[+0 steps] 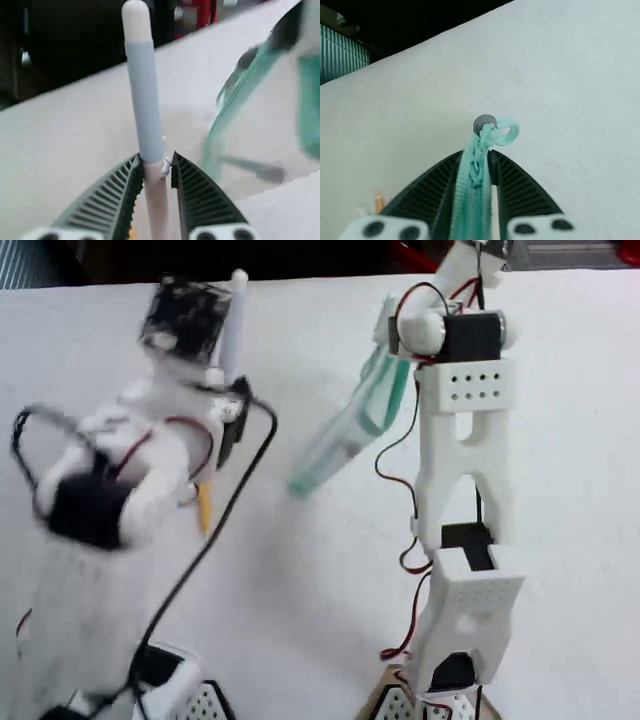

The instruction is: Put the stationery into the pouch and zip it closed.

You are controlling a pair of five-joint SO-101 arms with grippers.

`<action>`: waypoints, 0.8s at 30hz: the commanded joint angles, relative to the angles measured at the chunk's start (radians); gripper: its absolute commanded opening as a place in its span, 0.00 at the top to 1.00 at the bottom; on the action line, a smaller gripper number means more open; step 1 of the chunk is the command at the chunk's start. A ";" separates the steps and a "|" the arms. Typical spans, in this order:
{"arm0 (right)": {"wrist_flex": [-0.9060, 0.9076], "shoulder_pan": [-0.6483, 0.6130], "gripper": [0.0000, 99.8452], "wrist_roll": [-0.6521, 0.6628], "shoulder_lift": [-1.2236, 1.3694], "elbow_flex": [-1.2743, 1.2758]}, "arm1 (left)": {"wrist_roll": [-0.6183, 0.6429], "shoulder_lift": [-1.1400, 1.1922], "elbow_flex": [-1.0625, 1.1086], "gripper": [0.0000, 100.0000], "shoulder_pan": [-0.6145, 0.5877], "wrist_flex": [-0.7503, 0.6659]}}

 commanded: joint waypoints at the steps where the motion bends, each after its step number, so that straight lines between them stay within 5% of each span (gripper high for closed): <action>1: -0.031 -0.033 0.98 -0.058 0.007 -0.018 | 0.189 -0.174 -0.044 0.97 0.084 -0.121; 10: -0.064 -0.062 0.98 -0.157 0.008 -0.008 | 0.292 -0.231 0.167 0.95 0.216 -0.519; 17: -0.070 -0.062 0.98 -0.153 0.005 -0.018 | 0.295 -0.229 0.193 0.95 0.325 -0.577; 24: -0.084 -0.002 0.98 0.044 0.005 -0.009 | 0.287 -0.223 0.417 0.97 0.389 -0.859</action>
